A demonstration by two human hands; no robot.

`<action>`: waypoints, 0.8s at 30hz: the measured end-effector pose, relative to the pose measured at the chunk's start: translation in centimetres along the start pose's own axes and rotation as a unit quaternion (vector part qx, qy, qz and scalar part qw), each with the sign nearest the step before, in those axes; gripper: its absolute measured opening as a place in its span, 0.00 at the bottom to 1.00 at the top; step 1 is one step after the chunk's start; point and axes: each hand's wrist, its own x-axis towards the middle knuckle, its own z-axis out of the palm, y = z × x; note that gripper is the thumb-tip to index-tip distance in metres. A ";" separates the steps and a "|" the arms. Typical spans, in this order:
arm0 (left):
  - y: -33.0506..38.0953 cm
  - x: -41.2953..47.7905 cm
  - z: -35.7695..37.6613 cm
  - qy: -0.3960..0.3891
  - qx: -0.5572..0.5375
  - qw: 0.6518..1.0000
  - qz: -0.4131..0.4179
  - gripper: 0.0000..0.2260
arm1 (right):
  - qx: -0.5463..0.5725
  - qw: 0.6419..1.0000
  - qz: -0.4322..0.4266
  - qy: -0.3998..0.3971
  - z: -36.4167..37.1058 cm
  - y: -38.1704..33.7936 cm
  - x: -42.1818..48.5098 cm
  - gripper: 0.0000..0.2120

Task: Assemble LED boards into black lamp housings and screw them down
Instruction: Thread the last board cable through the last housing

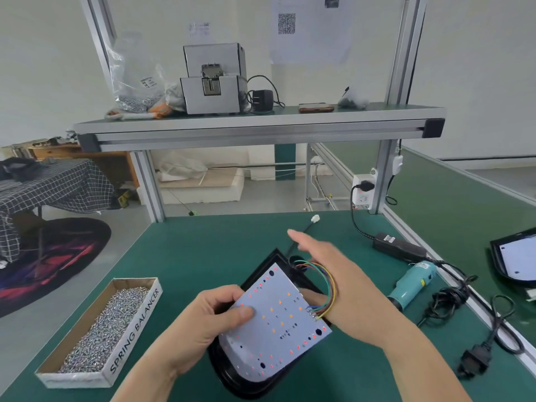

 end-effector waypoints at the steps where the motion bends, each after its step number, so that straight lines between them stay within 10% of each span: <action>1: -0.2 -0.2 0.0 -0.001 -0.008 1.000 -0.004 0.19 | -0.004 0.998 -0.036 0.041 0.0 -0.1 0.0 0.29; 5: -0.6 -0.7 0.1 -0.009 -0.022 1.000 -0.004 0.19 | -0.047 0.988 -0.104 0.106 0.1 -0.2 0.3 0.11; 24: 1.6 -2.3 0.0 -0.040 0.094 0.991 0.081 0.15 | -0.062 0.991 -0.111 0.047 0.8 0.8 0.5 0.12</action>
